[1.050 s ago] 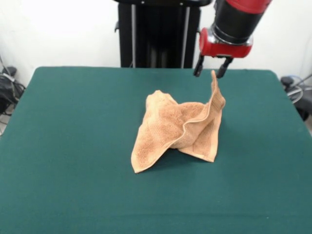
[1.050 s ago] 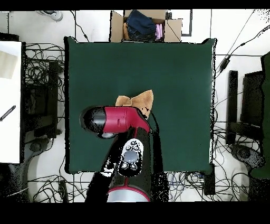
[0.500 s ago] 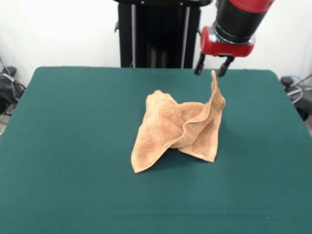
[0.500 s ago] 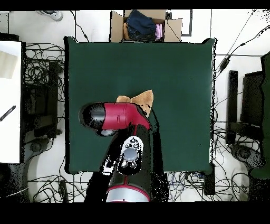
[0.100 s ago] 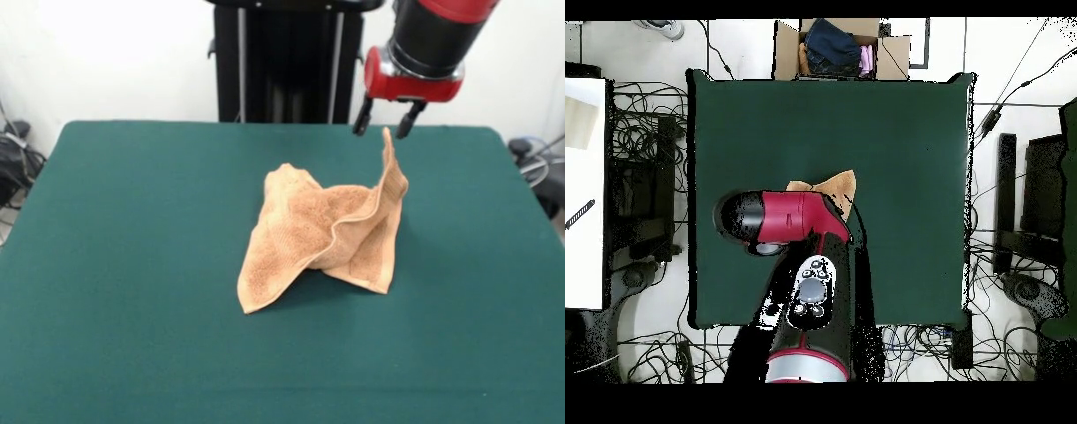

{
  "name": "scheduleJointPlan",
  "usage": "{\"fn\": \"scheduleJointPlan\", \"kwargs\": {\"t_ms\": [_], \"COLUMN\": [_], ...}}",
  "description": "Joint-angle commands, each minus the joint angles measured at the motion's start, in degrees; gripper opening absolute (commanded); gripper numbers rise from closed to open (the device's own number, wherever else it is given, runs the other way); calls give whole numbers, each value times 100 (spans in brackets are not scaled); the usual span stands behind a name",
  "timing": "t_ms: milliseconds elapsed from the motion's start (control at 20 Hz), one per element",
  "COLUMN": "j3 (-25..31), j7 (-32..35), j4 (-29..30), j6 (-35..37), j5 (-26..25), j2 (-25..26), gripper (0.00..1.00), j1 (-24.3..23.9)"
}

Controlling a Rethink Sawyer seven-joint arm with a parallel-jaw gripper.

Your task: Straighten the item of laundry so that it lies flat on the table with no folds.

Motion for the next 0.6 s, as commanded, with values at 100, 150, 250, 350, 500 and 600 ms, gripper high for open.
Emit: {"fn": "scheduleJointPlan", "kwargs": {"t_ms": [100, 150, 250, 350, 500, 600], "j3": [285, 290, 300, 296, 295, 291], "j7": [788, 786, 781, 789, 801, 812], "j4": [-95, -98, -104, -121, -145, -137], "j6": [381, 374, 361, 374, 386, 380], "j5": [-42, -40, -35, -38, -35, -30], "j2": [163, 171, 189, 204, 229, 226], "gripper": [100, 100, 100, 100, 100, 100], "j1": [72, 67, 58, 64, 68, 71]}}
